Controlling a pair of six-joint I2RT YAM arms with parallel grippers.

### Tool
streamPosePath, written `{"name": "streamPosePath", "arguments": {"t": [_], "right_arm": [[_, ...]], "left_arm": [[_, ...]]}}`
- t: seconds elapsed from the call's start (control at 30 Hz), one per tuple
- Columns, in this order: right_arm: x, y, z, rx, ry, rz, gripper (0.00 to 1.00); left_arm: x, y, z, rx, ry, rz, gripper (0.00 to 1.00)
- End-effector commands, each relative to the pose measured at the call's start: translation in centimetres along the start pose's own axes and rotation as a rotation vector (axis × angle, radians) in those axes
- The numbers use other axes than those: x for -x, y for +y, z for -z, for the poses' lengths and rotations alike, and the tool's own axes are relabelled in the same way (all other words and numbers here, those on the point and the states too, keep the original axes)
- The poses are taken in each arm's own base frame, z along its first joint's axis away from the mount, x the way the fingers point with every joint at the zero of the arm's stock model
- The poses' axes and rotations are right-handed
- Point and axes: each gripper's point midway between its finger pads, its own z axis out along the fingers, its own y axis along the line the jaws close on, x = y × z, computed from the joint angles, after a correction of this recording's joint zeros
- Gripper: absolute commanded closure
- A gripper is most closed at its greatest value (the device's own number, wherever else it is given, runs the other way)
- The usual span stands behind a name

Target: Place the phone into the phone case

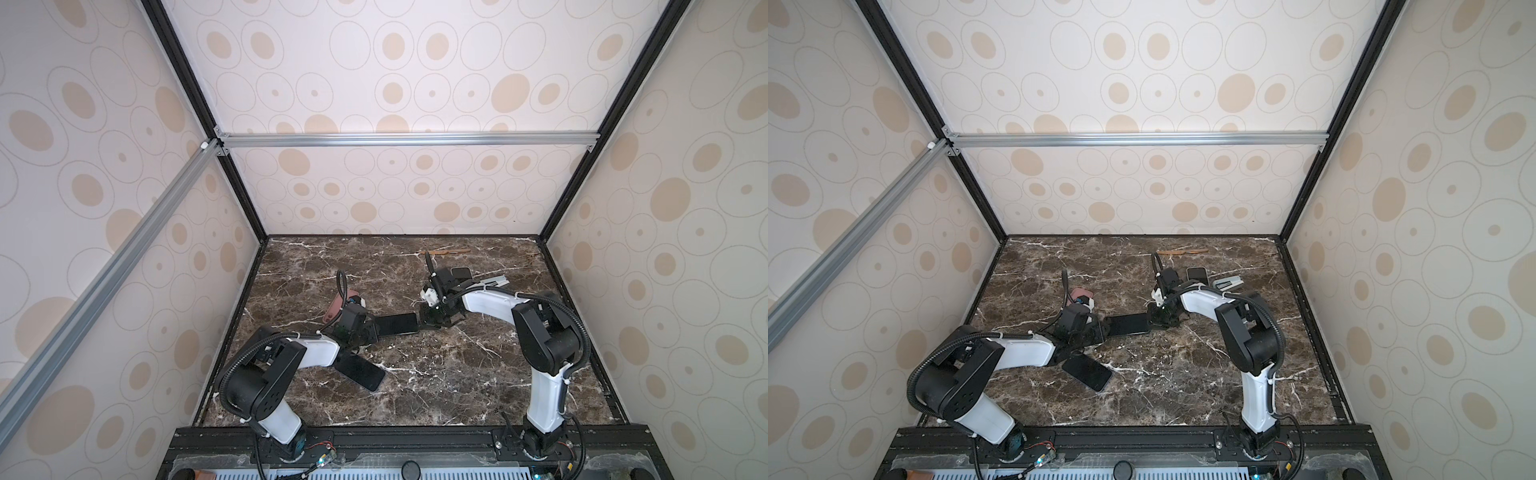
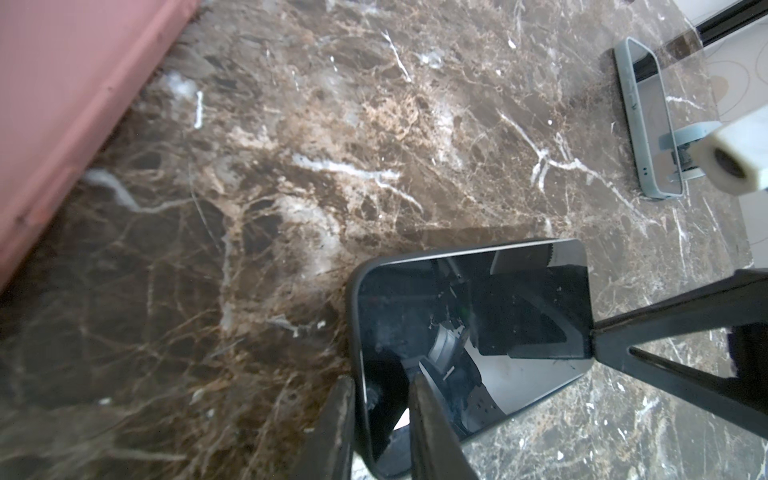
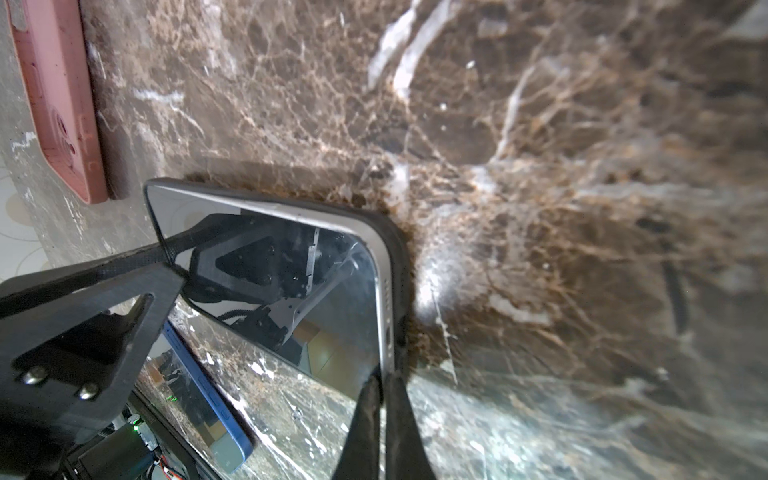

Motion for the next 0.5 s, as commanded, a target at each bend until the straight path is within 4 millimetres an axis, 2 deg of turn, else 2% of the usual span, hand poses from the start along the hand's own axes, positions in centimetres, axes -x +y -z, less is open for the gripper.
{"name": "streamPosePath", "arguments": {"t": [0.0, 0.17, 0.27, 0.33, 0.47], "right_arm": [[-10.2, -11.1, -8.6, -0.367, 0.311, -0.072, 0.94], [-10.6, -11.4, -8.8, -0.395, 0.319, -0.055, 0.94], [-10.7, -10.7, -8.3, -0.372, 0.314, -0.063, 0.94], [-10.3, -9.6, -7.2, -0.347, 0.284, -0.063, 0.94], [-8.1, -6.5, -3.2, -0.311, 0.196, -0.028, 0.92]], "left_arm": [[-6.3, 2.2, -0.1, 0.06, 0.224, 0.017, 0.76], [-6.0, 1.9, -0.3, 0.058, 0.229, 0.007, 0.76], [-5.8, 1.9, -0.1, 0.065, 0.229, 0.01, 0.76], [-5.2, 1.5, 0.1, 0.062, 0.218, 0.005, 0.76], [-2.7, 0.7, 1.2, 0.071, 0.14, -0.022, 0.76]]}}
